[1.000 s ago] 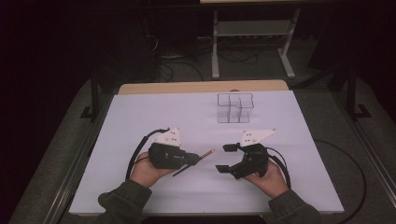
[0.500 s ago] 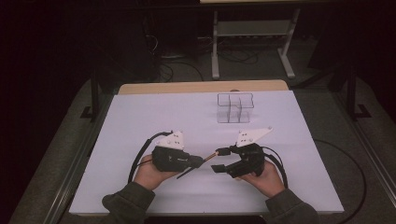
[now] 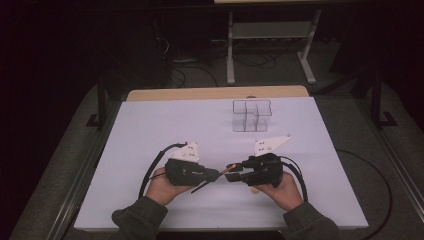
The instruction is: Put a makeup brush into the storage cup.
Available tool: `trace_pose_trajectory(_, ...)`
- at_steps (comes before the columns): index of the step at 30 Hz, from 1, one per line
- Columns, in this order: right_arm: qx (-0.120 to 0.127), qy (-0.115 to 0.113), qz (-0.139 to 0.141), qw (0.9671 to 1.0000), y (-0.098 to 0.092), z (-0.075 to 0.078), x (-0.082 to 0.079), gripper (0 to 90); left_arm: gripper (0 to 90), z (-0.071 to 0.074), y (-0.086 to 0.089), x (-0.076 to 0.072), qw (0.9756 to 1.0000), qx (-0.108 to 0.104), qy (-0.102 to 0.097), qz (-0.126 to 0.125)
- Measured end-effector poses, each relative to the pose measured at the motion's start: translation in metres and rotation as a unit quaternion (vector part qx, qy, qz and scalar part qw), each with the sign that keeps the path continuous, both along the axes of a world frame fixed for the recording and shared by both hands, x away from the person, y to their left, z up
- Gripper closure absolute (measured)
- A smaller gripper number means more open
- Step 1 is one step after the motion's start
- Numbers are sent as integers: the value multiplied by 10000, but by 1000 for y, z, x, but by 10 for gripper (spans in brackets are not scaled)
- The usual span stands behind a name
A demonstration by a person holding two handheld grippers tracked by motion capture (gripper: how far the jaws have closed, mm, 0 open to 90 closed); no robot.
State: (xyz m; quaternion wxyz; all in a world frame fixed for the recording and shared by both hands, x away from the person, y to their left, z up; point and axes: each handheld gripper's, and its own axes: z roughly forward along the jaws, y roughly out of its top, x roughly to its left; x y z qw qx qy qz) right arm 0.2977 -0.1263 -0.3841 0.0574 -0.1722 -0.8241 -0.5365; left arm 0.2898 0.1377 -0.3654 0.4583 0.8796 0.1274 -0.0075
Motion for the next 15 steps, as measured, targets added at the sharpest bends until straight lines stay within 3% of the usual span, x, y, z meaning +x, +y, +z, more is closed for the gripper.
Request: trace_pose_trajectory(15, 127, 173, 31, 9998, -1, -1, 2, 757, 832, -1, -5, 0, 10000, 41, -13, -51)
